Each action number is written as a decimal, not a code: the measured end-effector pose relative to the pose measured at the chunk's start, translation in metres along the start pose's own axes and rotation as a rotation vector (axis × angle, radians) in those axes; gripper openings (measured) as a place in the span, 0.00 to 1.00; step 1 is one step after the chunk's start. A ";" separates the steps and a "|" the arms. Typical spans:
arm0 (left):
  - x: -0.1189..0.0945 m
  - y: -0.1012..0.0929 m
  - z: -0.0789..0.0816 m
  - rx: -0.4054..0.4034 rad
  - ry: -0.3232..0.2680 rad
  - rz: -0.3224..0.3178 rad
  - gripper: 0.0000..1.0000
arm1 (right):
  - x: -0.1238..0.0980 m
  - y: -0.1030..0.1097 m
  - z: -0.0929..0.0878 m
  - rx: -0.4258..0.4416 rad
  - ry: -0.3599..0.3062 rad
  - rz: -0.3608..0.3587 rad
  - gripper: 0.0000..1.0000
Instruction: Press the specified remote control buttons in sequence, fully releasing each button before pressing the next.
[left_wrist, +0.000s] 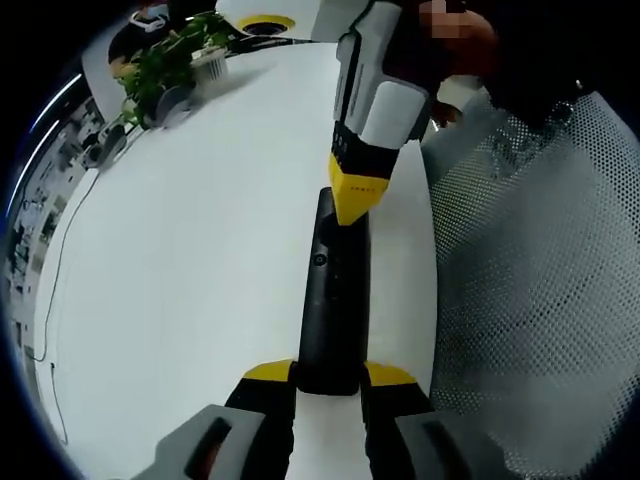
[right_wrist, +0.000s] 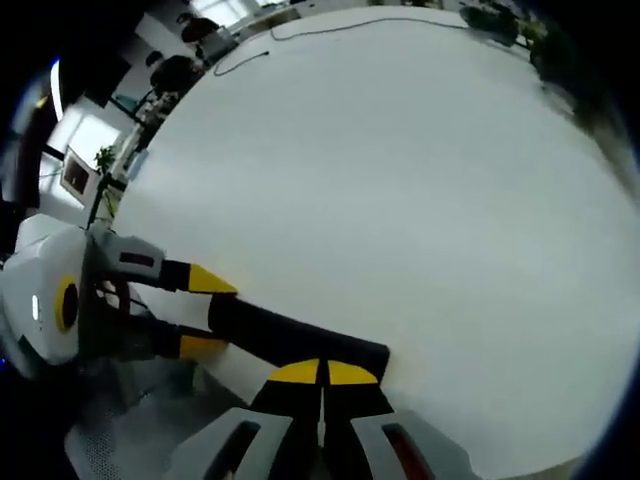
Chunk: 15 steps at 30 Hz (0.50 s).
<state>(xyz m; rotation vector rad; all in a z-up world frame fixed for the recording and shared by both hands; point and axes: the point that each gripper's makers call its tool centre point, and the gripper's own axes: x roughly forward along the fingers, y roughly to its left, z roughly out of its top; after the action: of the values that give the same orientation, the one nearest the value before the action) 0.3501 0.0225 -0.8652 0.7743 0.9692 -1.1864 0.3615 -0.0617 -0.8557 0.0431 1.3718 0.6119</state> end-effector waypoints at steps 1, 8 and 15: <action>0.000 0.000 0.000 -0.004 -0.004 0.002 0.25 | 0.000 0.000 0.000 0.012 -0.010 0.012 0.00; -0.001 0.000 0.001 0.002 -0.028 0.003 0.25 | 0.000 -0.001 0.000 0.072 0.002 0.045 0.00; 0.000 0.000 0.001 0.005 -0.030 0.002 0.25 | -0.001 0.001 0.003 0.118 0.000 0.066 0.00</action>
<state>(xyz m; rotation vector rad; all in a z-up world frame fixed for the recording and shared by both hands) 0.3505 0.0219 -0.8646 0.7590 0.9404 -1.1958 0.3635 -0.0608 -0.8540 0.1842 1.4093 0.5858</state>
